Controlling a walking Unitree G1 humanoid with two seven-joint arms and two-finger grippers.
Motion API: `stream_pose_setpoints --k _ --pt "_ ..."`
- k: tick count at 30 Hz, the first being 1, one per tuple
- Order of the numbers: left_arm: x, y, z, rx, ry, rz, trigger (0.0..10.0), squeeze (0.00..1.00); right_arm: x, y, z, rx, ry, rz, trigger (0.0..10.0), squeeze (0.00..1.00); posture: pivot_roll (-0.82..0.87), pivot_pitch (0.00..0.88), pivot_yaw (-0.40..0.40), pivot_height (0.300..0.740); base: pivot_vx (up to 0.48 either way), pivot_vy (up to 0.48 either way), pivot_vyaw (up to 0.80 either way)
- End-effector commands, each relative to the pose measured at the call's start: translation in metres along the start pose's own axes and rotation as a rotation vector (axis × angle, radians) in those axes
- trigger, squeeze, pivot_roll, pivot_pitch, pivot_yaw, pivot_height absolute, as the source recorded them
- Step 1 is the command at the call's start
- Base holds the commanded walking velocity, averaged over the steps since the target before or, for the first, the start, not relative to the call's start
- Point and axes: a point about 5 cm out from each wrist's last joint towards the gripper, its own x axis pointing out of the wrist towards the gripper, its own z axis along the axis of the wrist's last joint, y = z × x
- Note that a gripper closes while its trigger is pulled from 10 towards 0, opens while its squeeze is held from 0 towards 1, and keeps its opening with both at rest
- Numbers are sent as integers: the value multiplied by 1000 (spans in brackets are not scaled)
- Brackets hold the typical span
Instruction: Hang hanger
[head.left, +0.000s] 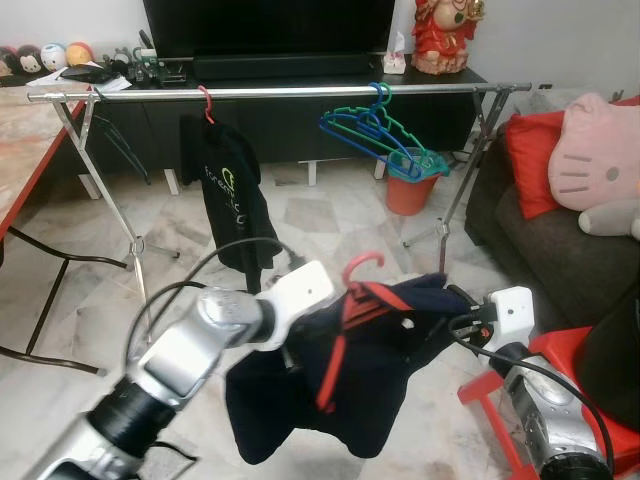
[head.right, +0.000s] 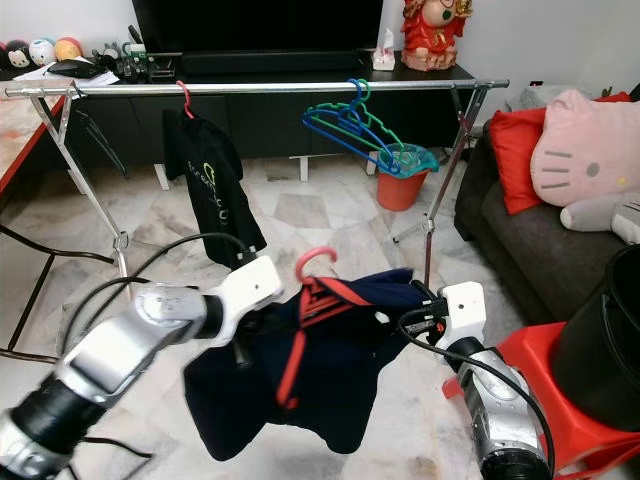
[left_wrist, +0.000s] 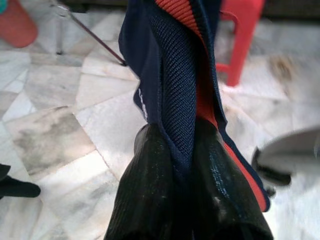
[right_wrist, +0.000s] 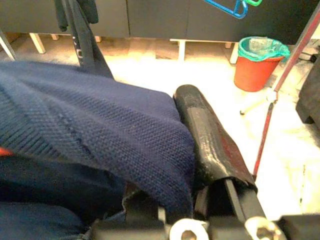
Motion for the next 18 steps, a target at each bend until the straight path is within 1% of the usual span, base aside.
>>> stream_pose_setpoints --k 1,2,4,5,6,9,10,12,14,16,18 --pt "-11 -5 -3 108 33 -76 10000 0 -3 -8 1 -10 12 -26 0 0 9 0 -64 740 0 0 0" --pt "-11 -5 -3 108 33 -76 10000 0 -3 -8 1 -10 12 -26 0 0 9 0 -64 740 0 0 0" --pt "-15 -6 -9 158 81 -100 10000 0 -3 -8 1 -14 17 -21 0 0 11 0 -68 740 0 0 0" --pt "-15 -6 -9 158 81 -100 10000 0 -3 -8 1 -14 17 -21 0 0 11 0 -68 740 0 0 0" --pt "-16 -7 -11 184 86 -123 10000 0 -2 -8 0 -17 24 -15 0 0 10 0 -72 740 0 0 0" --pt "-19 -11 -12 222 81 -180 10000 0 -1 -8 -1 -24 44 0 0 0 10 0 -74 740 0 0 0" --pt "-21 -12 -11 265 85 -204 10000 0 -1 -7 -2 -32 60 13 0 0 12 0 -78 740 0 0 0" --pt "-22 -13 -8 284 64 -221 10000 0 -1 -7 -4 -38 78 25 0 0 15 0 -80 740 0 0 0" --pt "-26 -15 -5 294 22 -256 10000 0 -4 -7 -11 -49 131 40 0 0 13 0 -83 740 0 0 0" --pt "-26 -15 -5 294 22 -256 10000 0 -4 -7 -11 -49 131 40 0 0 13 0 -83 740 0 0 0" --pt "-30 -15 -5 314 10 -282 10000 0 -7 -7 -19 -62 184 54 0 0 13 0 -83 740 0 0 0"
